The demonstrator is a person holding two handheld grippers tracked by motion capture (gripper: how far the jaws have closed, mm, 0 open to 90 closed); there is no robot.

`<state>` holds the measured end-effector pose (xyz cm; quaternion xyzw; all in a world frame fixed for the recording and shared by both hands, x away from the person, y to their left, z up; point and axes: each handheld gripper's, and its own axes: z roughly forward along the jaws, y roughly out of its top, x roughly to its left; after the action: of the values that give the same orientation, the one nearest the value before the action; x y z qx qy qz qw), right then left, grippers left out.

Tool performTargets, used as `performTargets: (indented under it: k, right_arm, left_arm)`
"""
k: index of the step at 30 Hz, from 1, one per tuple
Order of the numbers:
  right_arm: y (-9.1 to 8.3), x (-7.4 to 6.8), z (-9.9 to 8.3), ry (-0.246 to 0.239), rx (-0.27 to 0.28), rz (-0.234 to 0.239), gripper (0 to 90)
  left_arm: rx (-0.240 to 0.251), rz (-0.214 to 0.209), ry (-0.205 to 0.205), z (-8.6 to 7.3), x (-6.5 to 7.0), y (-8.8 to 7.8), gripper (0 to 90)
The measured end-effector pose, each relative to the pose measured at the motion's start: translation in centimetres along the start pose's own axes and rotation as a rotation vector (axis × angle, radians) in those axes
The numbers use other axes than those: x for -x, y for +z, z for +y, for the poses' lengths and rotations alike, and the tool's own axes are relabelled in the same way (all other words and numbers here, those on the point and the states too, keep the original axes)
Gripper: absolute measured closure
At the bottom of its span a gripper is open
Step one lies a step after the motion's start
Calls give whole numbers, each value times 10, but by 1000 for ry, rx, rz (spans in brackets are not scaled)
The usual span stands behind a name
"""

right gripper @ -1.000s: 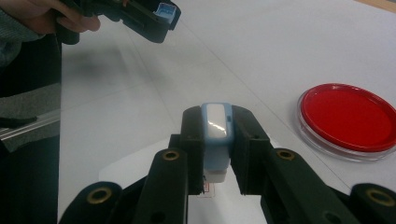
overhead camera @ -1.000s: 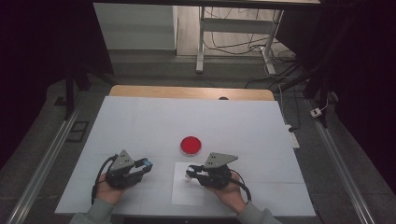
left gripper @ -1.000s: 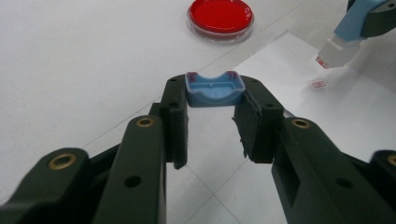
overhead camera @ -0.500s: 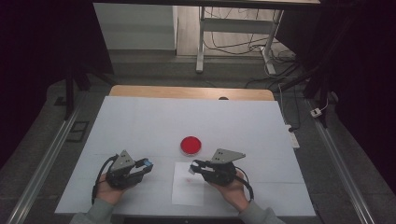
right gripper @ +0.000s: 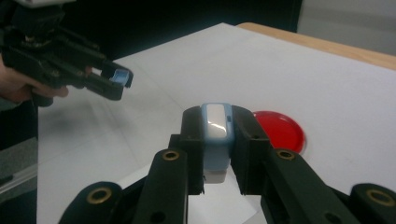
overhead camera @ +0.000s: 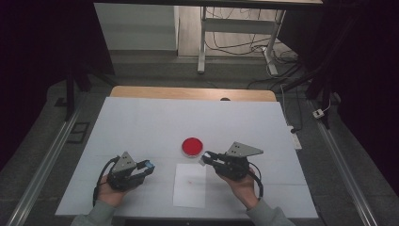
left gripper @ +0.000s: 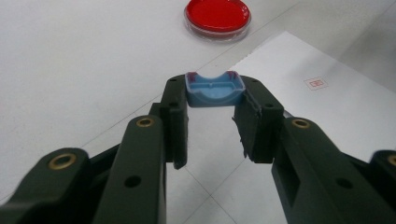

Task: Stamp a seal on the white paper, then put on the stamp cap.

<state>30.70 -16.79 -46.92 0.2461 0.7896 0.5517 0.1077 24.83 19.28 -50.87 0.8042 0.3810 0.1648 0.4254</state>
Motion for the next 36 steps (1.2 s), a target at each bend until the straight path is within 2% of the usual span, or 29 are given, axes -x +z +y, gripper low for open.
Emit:
performTargets:
  k: [8, 15, 36]
  right_arm:
    - [-10, 8, 4, 36, 41, -21, 752]
    - [-15, 11, 7, 45, 63, -33, 753]
    - [-16, 12, 8, 45, 66, -38, 753]
  left_arm:
    - [1, 0, -1, 0, 0, 0, 654]
    - [3, 0, -4, 0, -1, 0, 653]
    - [2, -3, 0, 1, 0, 1, 653]
